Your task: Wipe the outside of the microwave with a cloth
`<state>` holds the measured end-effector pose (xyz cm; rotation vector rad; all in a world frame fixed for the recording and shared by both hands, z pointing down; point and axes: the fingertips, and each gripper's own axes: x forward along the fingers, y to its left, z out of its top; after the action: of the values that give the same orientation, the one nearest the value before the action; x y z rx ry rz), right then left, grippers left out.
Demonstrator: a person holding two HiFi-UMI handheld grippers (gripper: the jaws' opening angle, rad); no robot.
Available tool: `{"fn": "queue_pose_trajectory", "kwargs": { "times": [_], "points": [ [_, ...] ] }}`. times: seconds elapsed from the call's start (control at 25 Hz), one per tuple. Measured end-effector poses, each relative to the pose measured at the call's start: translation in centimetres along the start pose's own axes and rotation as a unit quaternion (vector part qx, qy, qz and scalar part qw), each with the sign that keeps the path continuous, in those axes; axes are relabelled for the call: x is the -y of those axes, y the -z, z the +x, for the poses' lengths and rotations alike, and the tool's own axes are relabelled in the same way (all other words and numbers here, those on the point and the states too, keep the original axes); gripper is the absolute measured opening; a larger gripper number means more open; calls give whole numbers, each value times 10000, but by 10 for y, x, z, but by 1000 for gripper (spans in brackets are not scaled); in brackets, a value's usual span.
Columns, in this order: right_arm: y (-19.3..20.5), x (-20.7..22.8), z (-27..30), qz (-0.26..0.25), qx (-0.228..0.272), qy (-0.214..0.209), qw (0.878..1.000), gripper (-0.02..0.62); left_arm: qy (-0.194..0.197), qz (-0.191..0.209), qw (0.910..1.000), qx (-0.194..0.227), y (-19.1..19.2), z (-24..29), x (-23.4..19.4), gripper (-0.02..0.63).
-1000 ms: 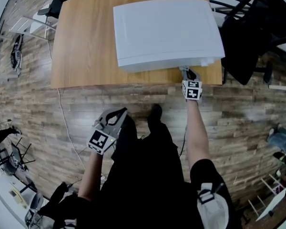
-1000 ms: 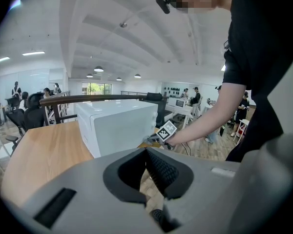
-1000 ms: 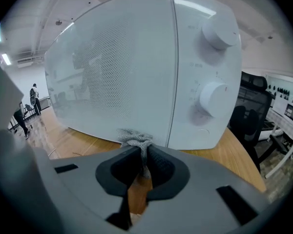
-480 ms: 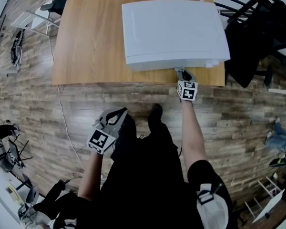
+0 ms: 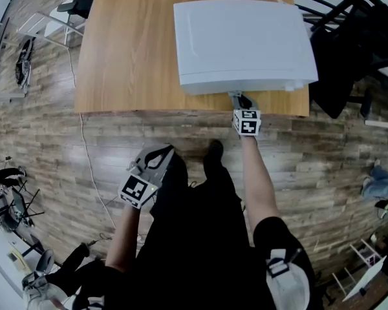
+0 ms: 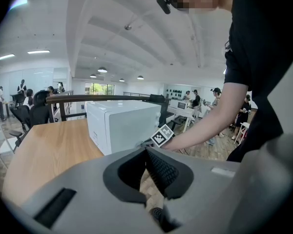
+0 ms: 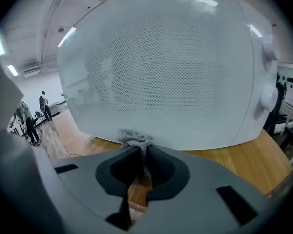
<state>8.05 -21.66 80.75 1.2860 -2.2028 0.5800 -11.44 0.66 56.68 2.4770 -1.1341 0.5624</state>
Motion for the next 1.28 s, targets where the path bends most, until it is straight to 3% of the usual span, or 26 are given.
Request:
{"fn": "queue_pose_trajectory", "kwargs": {
  "times": [1.28],
  "points": [
    [-7,-159,39,-62,-57,-895,9960,29,-240,-146,9996,-18,25,-58,-36,3]
  ]
}}
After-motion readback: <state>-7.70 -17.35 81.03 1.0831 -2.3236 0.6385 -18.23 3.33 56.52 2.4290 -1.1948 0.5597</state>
